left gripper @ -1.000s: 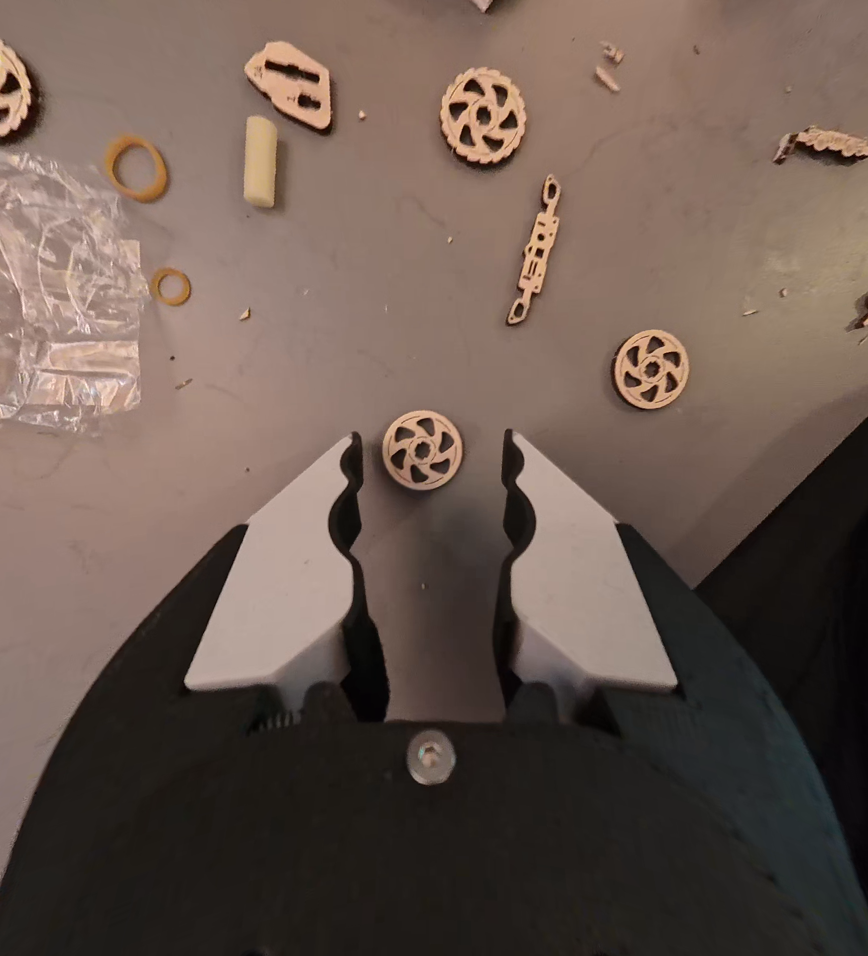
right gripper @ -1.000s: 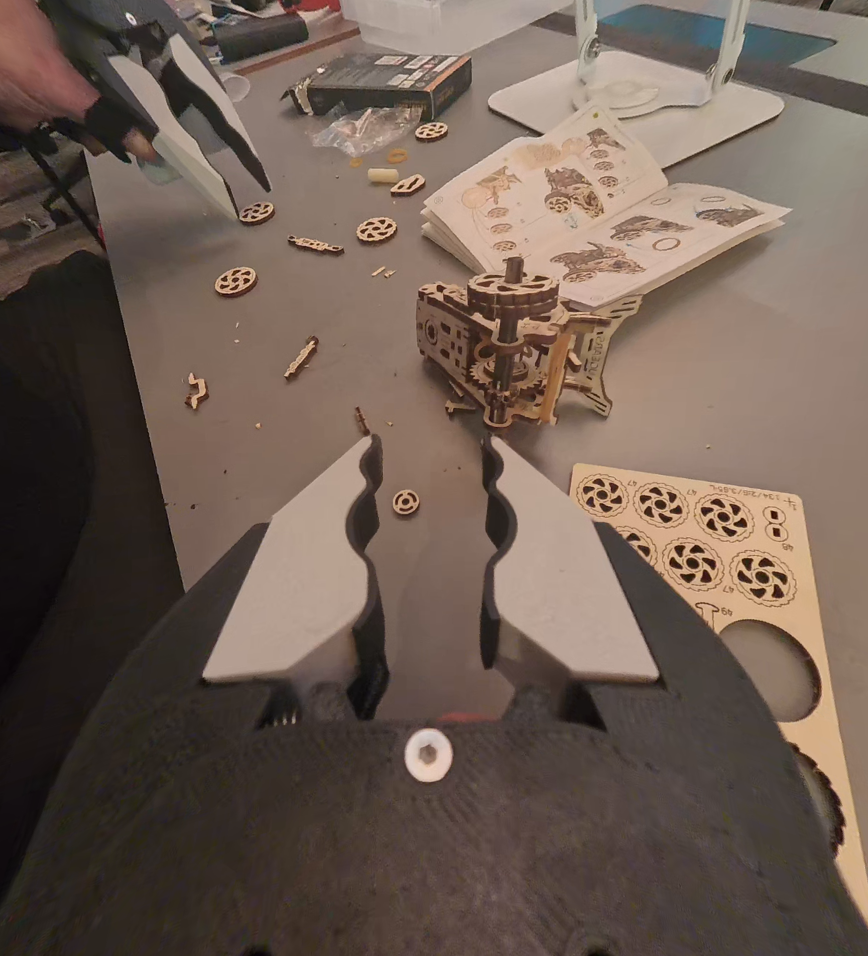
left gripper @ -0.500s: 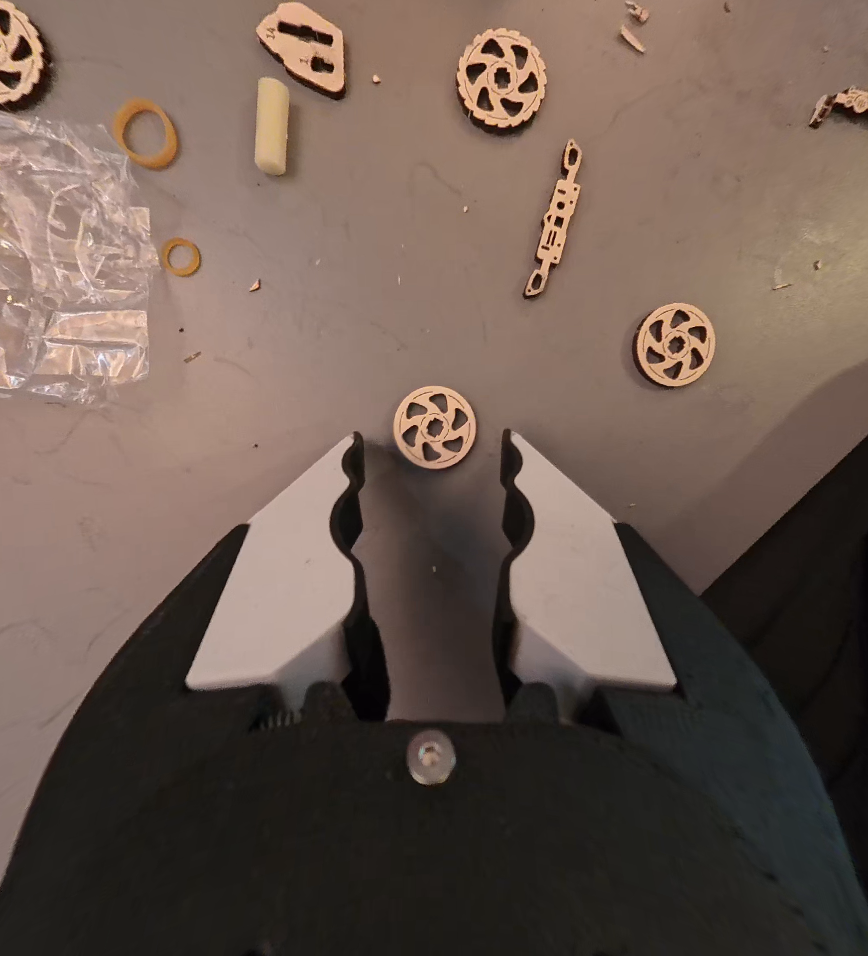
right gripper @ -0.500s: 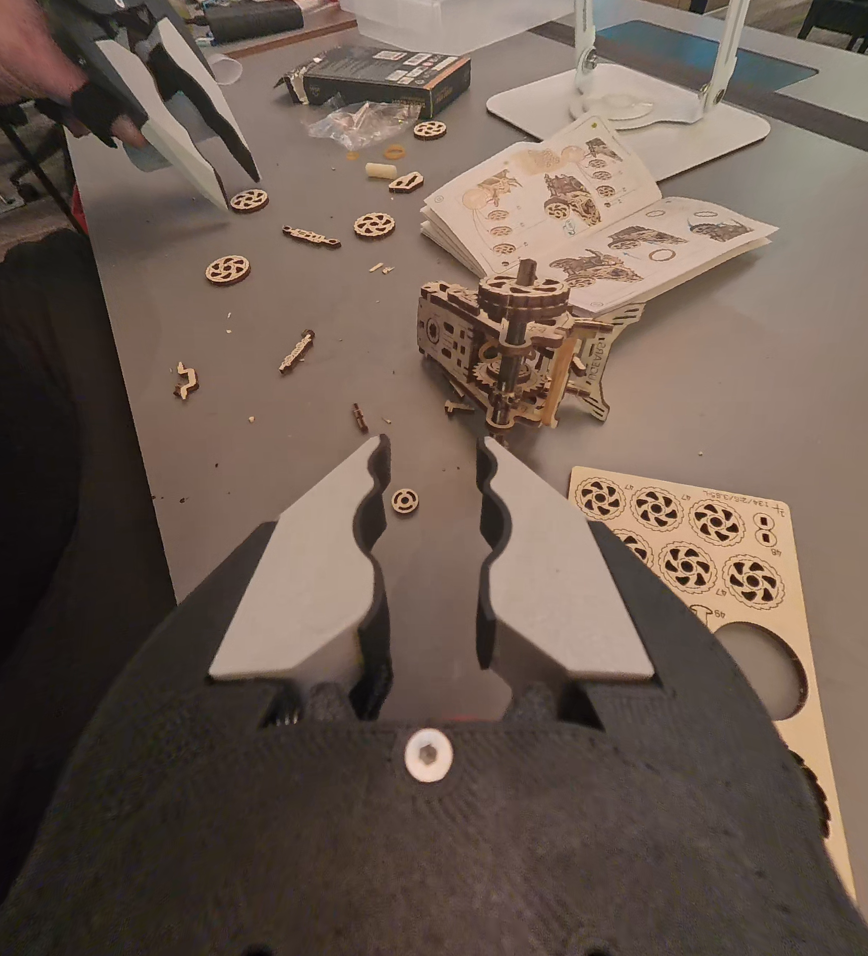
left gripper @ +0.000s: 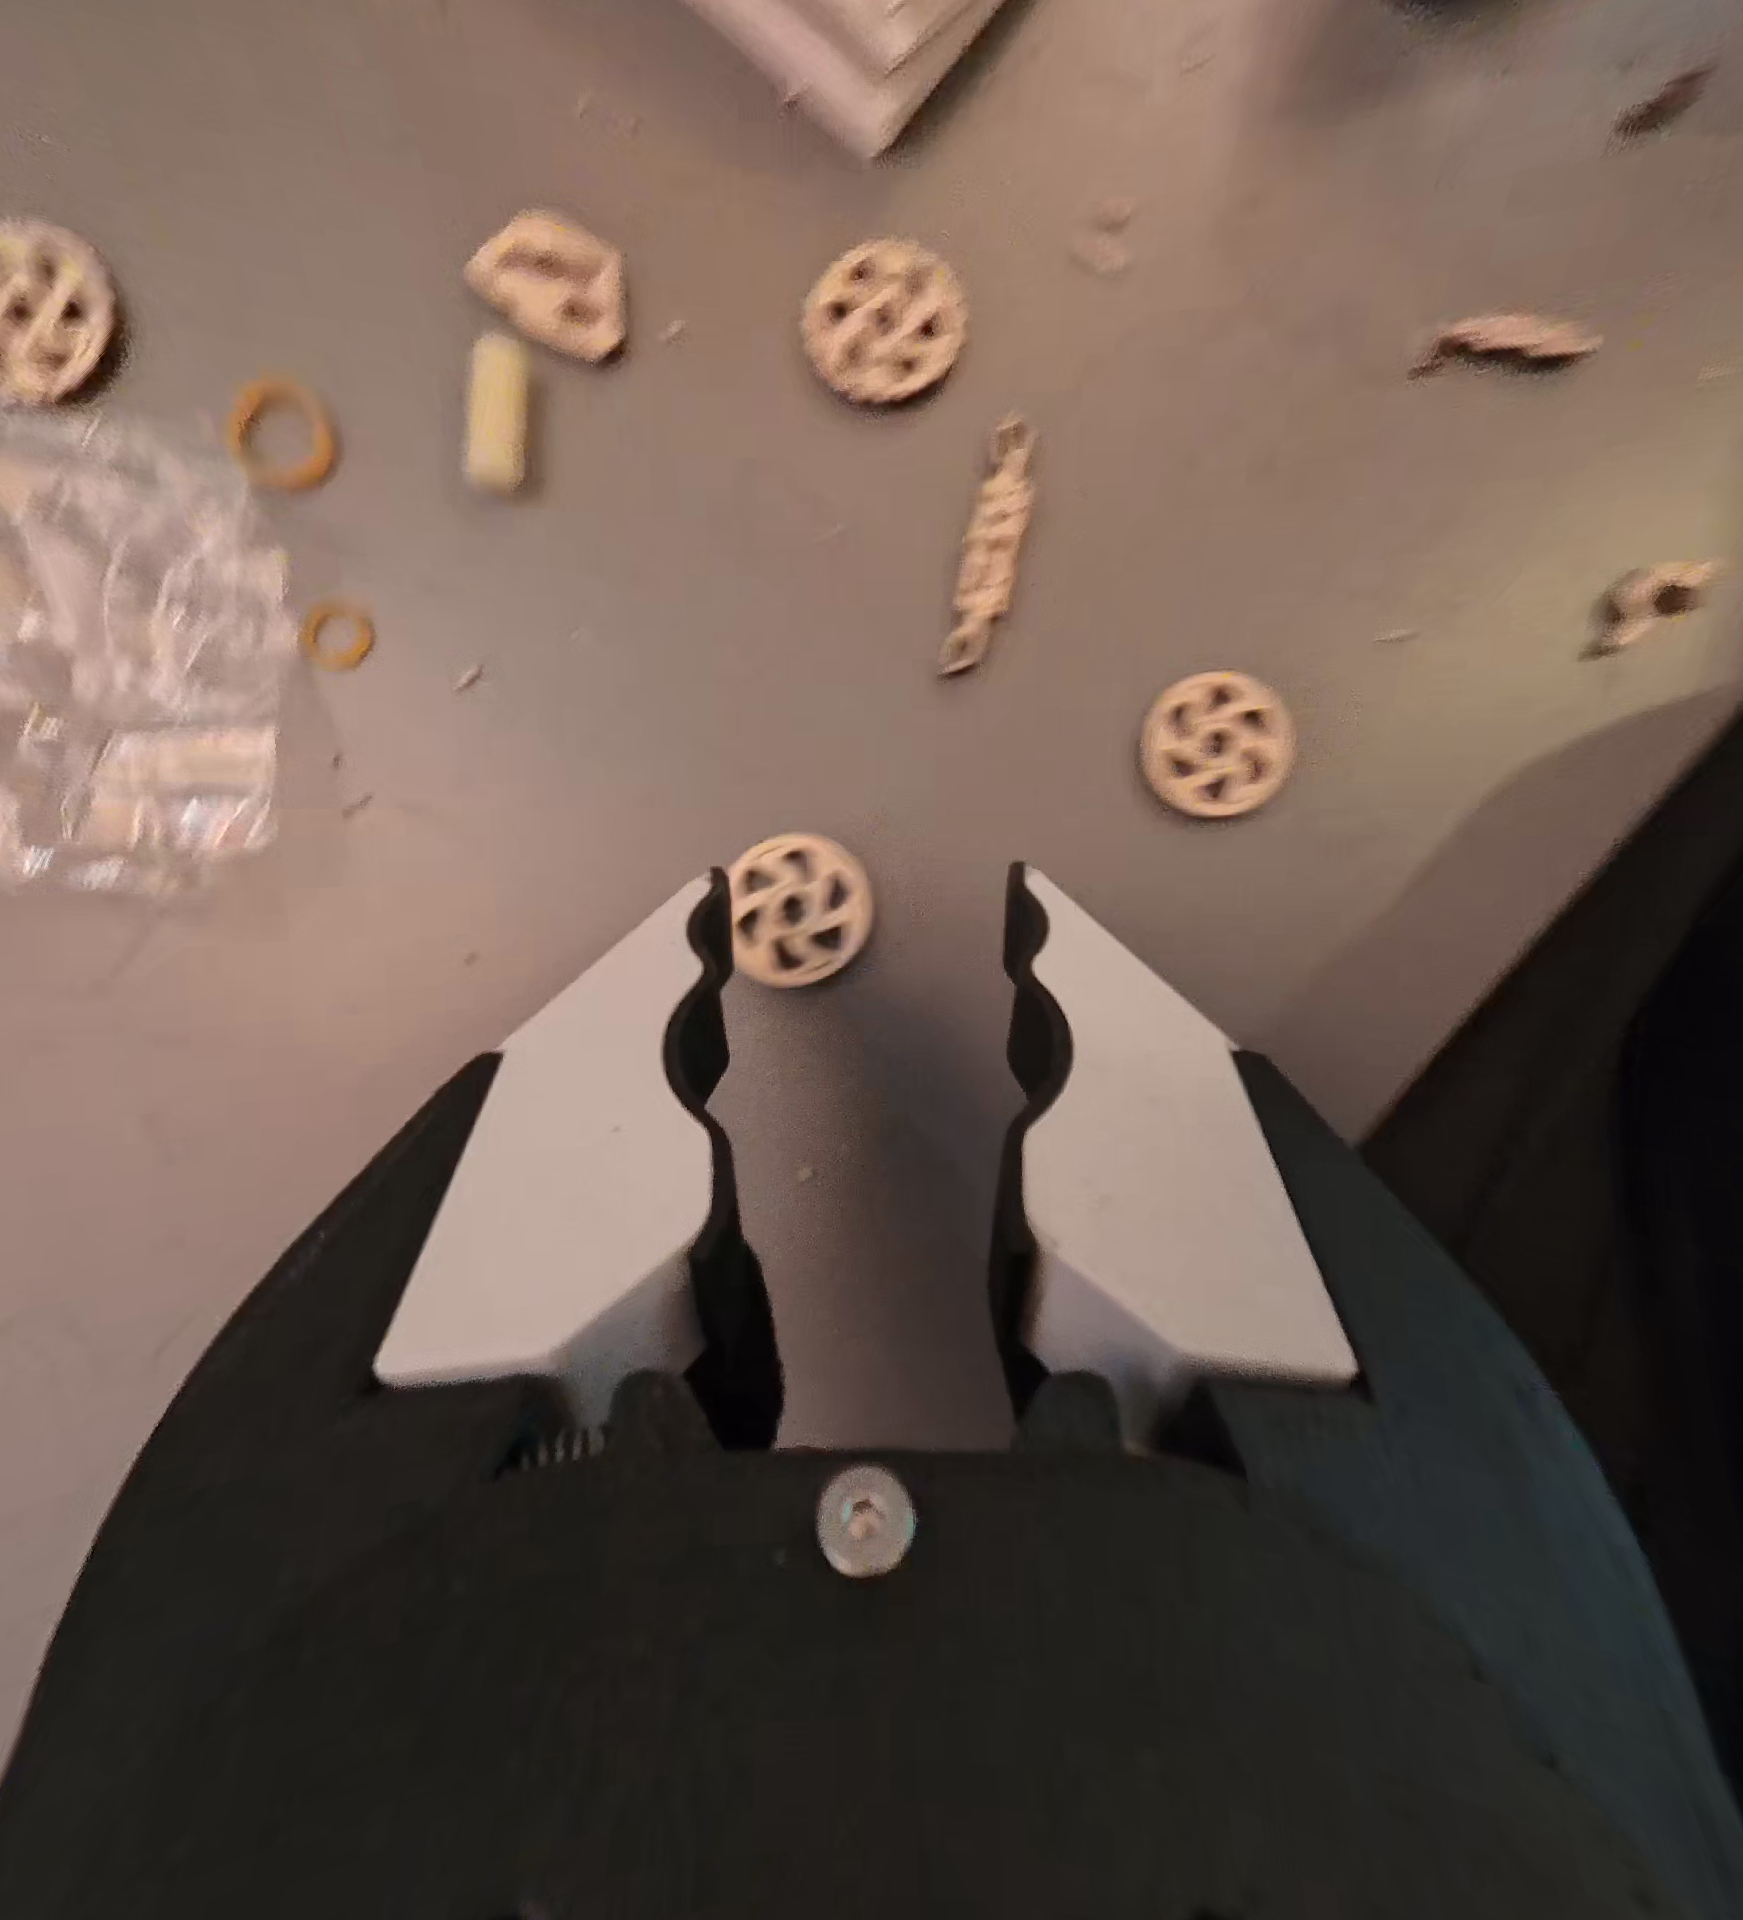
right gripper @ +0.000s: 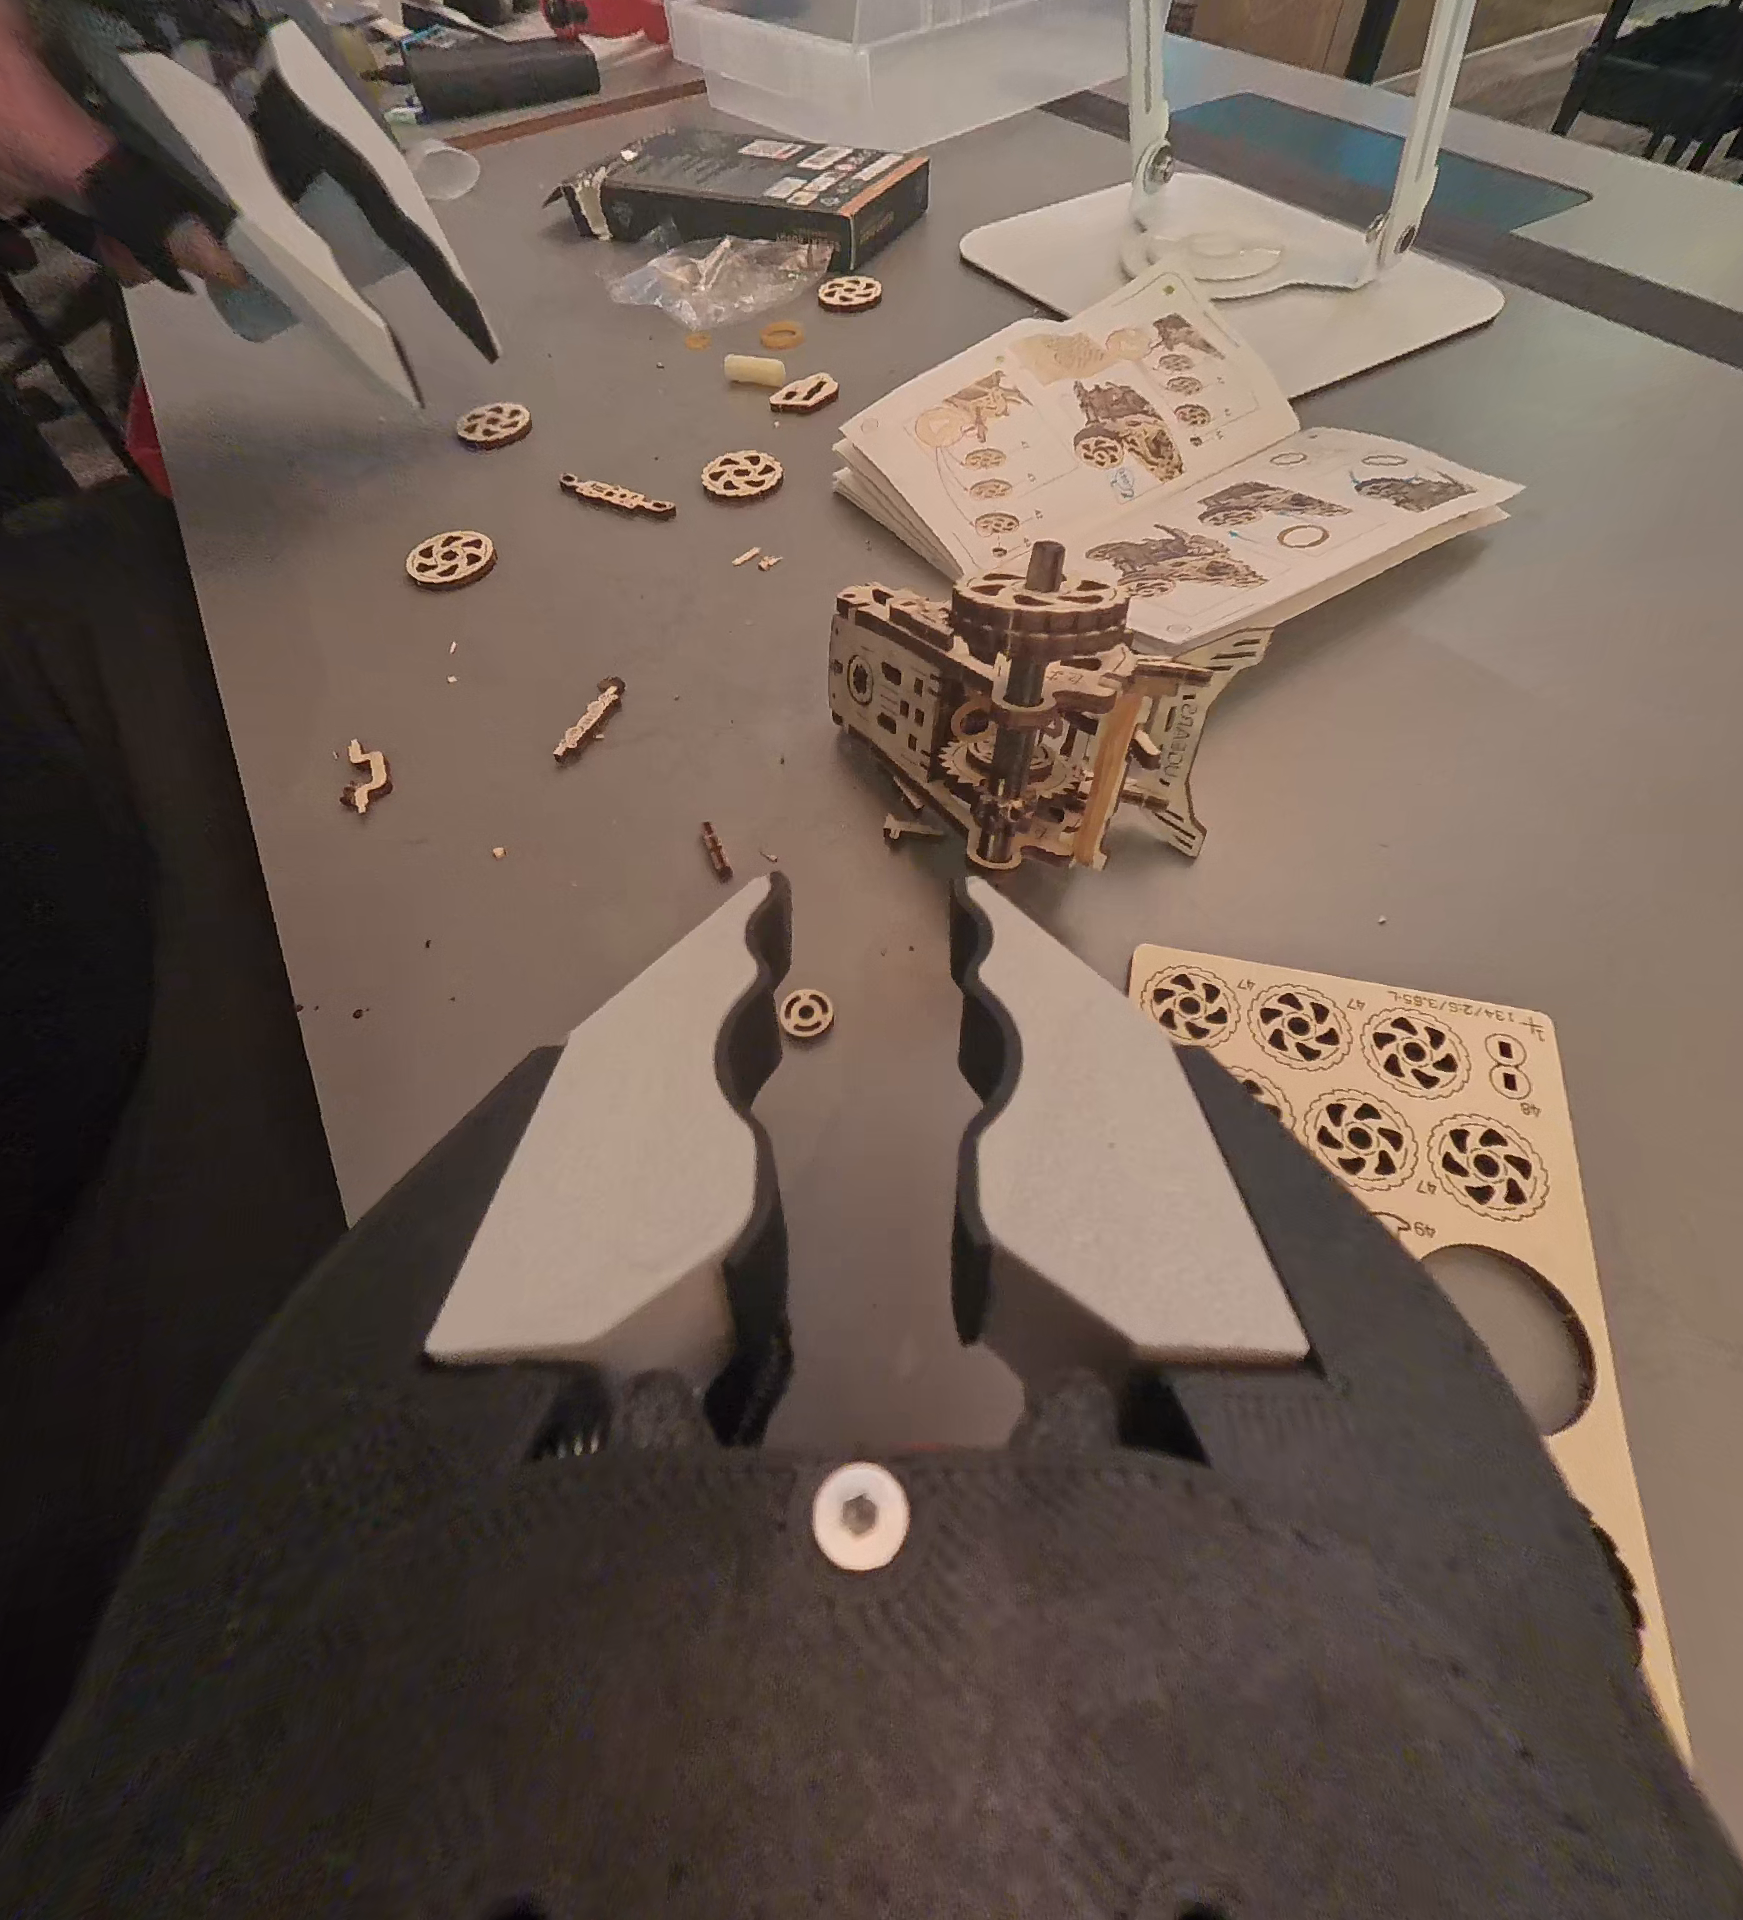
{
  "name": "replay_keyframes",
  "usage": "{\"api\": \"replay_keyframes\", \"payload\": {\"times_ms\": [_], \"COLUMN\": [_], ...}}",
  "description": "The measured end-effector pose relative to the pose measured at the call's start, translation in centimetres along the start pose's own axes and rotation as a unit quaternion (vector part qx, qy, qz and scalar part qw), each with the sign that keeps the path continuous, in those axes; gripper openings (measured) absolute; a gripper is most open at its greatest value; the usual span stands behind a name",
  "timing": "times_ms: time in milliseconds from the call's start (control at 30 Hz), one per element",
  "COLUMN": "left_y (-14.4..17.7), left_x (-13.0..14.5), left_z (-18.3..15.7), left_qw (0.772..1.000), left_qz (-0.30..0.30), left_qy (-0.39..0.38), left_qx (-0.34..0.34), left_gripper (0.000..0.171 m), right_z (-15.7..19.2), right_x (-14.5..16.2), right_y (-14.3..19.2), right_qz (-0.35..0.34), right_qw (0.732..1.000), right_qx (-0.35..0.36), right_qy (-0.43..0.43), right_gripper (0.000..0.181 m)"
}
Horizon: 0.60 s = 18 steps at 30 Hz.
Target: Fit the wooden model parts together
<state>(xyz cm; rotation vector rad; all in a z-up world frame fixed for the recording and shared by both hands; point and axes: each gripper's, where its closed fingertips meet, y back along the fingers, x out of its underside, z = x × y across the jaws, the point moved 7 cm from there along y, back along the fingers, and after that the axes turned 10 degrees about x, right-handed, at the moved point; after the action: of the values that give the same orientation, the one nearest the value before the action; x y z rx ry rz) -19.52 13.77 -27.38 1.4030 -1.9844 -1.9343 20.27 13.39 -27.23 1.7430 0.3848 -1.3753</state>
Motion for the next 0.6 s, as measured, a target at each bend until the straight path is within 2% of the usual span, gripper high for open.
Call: {"api": "replay_keyframes", "payload": {"times_ms": [133,233,433,600], "left_y": [-1.7,-3.3,-2.3,-5.6], "left_x": [-1.5,-1.6,-4.6,-7.4], "left_z": [-4.0,-5.1,-1.9,-0.2], "left_qw": [0.996,0.994,0.998,0.998], "left_qz": [0.019,0.051,-0.016,0.001], "left_qy": [-0.057,-0.090,-0.064,-0.058], "left_qx": [0.062,0.047,0.016,0.004], "left_gripper": [0.052,0.054,0.053,0.054], "right_z": [-0.1,0.0,0.1,0.0], "right_x": [0.1,0.1,0.1,0.0], "right_y": [-0.1,-0.1,-0.2,-0.1], "right_qz": [0.007,0.006,0.008,0.002], "right_qw": [1.000,1.000,1.000,1.000], "right_qx": [-0.003,-0.002,-0.002,0.003], "right_qy": [-0.004,0.000,0.001,0.001], "right_gripper": [0.028,0.028,0.029,0.028]}}
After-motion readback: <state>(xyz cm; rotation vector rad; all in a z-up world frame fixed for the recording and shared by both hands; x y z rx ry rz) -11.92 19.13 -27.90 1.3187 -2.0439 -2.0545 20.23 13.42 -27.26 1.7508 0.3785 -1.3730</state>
